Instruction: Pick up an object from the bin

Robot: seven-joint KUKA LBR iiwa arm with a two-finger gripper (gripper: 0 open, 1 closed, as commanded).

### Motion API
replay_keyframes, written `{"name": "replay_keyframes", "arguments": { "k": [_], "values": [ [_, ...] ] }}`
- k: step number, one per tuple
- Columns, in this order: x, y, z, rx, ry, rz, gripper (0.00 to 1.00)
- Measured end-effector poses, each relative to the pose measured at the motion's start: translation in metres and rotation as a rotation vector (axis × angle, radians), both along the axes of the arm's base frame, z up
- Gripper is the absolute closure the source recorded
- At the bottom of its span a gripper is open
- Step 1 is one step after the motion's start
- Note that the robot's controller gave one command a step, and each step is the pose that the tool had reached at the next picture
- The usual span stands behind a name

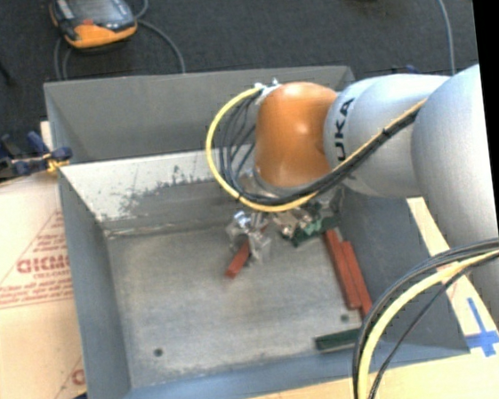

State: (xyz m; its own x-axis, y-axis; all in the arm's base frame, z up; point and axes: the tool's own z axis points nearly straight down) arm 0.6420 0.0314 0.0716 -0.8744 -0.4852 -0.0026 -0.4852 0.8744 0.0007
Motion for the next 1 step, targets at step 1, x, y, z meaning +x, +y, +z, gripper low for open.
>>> {"name": "replay_keyframes", "arguments": {
  "k": [1],
  "values": [
    [0.0021,0.0100,0.1385,-0.001,-0.005,-0.015,1.00]
  ]
}}
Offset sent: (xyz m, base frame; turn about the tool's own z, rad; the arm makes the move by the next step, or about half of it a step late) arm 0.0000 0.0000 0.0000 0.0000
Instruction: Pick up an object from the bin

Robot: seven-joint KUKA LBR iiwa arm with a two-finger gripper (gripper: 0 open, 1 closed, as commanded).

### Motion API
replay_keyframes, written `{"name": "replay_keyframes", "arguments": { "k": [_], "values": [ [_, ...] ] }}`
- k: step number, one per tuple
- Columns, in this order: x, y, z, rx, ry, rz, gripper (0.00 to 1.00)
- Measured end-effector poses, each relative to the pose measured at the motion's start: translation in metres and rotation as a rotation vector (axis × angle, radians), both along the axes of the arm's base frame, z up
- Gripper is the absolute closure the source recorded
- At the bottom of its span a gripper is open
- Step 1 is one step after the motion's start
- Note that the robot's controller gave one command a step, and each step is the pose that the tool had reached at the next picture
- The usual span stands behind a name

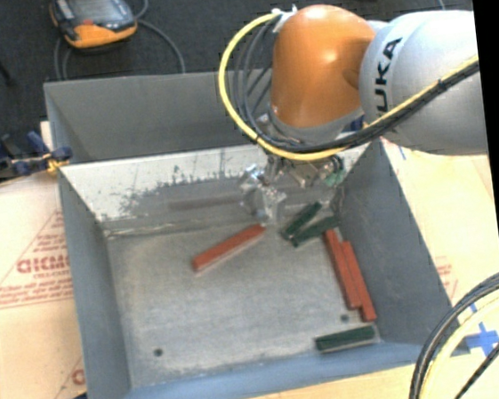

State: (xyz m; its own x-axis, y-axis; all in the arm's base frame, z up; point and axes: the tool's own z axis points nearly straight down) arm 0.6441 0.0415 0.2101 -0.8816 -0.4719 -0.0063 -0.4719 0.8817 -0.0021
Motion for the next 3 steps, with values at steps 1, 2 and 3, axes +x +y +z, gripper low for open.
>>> {"name": "replay_keyframes", "arguments": {
  "k": [1,2,3],
  "values": [
    [0.000,0.000,0.000,0.000,0.001,0.000,1.00],
    [-0.013,0.046,-0.047,0.001,0.002,-0.031,0.00],
    [-0.013,0.046,-0.047,0.001,0.002,-0.032,0.00]
  ]
}}
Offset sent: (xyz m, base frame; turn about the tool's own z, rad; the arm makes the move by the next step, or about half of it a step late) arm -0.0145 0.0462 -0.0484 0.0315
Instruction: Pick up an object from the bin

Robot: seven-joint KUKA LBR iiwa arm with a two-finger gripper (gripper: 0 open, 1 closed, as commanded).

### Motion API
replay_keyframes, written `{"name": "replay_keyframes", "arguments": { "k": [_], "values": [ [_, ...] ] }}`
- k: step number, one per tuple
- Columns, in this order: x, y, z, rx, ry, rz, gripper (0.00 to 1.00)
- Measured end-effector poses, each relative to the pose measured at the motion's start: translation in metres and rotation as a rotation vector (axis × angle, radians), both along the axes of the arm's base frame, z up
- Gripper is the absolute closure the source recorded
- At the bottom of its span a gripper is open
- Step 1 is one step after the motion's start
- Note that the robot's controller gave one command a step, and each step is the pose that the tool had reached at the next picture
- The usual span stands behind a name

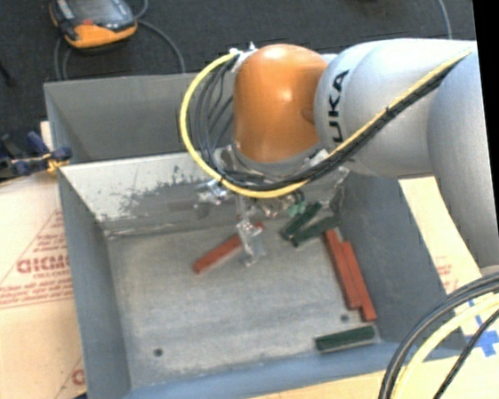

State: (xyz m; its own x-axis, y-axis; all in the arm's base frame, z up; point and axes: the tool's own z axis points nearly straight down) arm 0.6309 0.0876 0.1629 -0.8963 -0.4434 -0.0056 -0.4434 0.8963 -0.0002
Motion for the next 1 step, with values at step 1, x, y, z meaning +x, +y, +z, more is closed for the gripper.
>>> {"name": "replay_keyframes", "arguments": {
  "k": [1],
  "values": [
    [0.0027,-0.0112,-0.0486,0.001,-0.008,-0.022,0.00]
  ]
}}
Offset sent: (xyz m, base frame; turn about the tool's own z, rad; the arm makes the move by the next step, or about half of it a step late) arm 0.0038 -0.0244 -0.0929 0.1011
